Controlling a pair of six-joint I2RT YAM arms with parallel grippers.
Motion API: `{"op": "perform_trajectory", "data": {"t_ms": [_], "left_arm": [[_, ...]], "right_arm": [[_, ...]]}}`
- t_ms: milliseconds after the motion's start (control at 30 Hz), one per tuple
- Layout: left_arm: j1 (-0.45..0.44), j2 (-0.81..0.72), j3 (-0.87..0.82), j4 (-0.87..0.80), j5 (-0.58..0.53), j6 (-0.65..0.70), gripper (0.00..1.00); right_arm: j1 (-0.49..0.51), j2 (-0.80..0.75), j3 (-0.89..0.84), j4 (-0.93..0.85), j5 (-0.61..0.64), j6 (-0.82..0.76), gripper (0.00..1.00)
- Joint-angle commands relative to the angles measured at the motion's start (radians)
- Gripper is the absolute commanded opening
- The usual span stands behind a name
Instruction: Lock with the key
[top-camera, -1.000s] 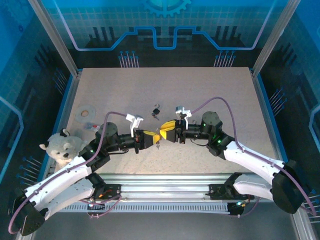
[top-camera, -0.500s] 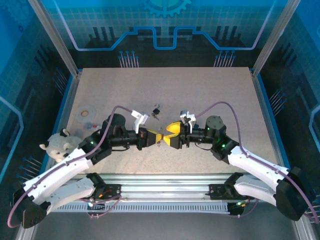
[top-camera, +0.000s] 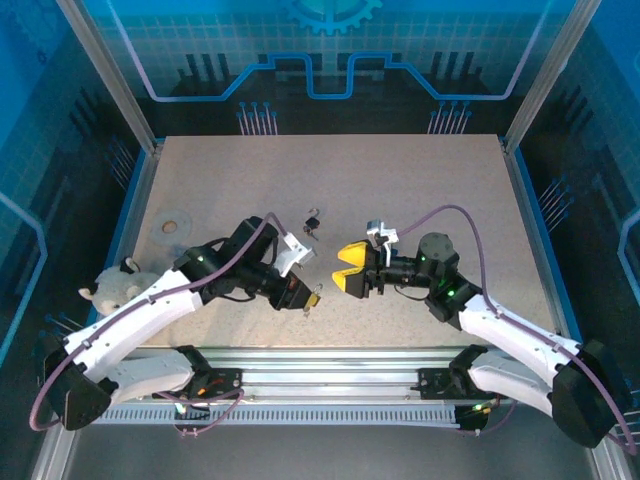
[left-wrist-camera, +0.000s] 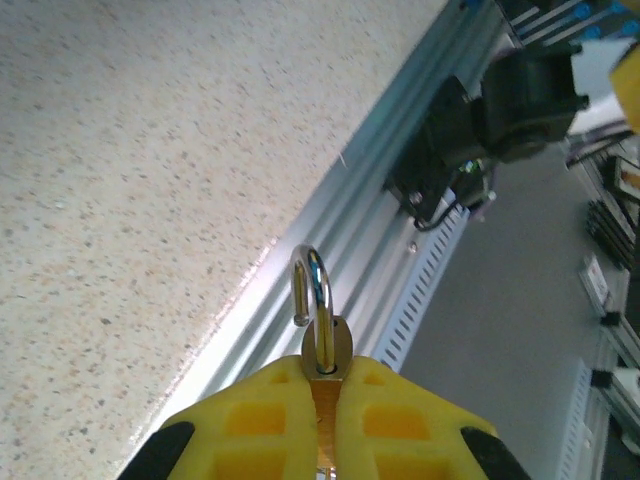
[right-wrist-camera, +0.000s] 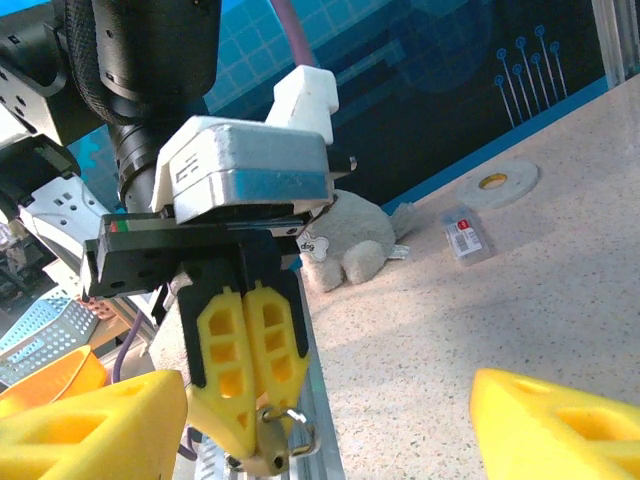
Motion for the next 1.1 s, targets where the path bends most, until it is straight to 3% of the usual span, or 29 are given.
{"op": "perform_trajectory", "data": {"t_ms": [0, 267, 433, 1067], "left_arm": [[-0.001, 0.009, 0.066, -0.047, 0.143, 0.083, 0.0], [-0.003, 0.03, 0.091, -0.07, 0.186, 0.11, 0.0], [0.0, 0.025, 0.084, -0.072, 0.157, 0.116, 0.0], [0.027, 0.026, 0.076, -0.056, 0.105, 0.092, 0.0]], "right_arm": [[-0.01, 0.028, -0.001, 0.061, -0.068, 0.01, 0.73], [0.009, 0.09, 0.03, 0.078, -0.18, 0.014, 0.65], [0.016, 0.082, 0.032, 0.07, -0.195, 0.004, 0.56], [0.073, 0.113, 0.067, 0.017, -0.241, -0.049, 0.38]]}}
